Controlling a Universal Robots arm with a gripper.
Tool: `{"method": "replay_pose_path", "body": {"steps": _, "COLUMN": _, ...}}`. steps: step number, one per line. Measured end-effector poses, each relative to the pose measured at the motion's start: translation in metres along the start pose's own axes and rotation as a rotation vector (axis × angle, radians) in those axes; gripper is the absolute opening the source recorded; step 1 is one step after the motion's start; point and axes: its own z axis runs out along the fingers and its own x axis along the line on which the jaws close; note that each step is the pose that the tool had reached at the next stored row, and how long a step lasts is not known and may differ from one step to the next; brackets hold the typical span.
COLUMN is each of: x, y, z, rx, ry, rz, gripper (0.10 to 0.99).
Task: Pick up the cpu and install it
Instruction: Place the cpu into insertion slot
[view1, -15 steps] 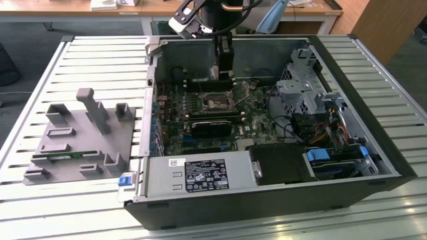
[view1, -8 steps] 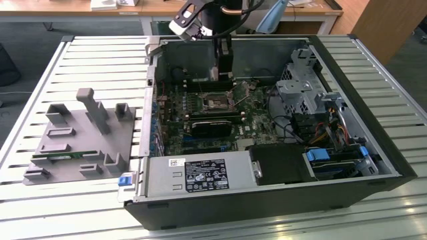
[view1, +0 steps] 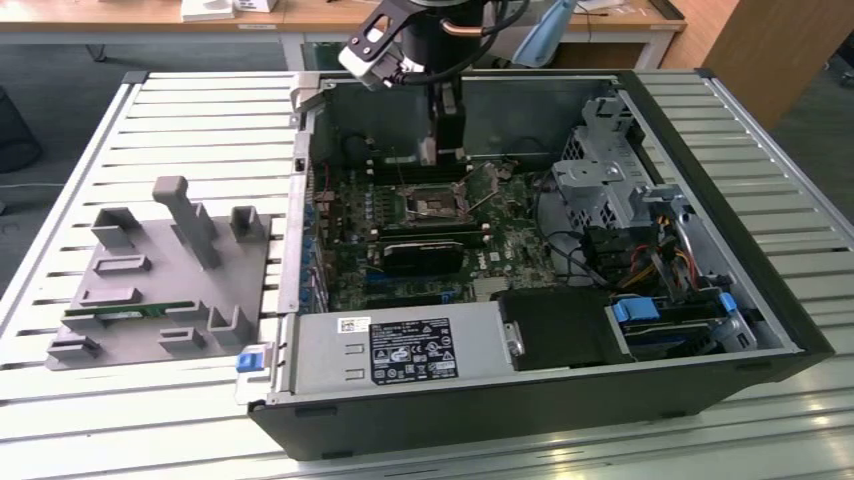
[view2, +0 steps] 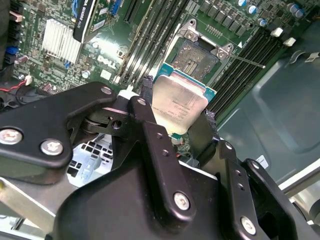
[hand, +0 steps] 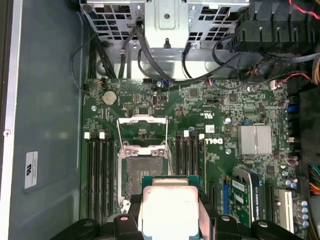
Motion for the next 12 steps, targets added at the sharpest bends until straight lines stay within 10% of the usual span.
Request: {"method": "replay_pose_path", "body": {"steps": 12, "x": 0.0002, "y": -0.0007, "z": 0.0079, "rx": 0.0, "ry": 0.0011, "rz": 0.0, "gripper": 0.533}}
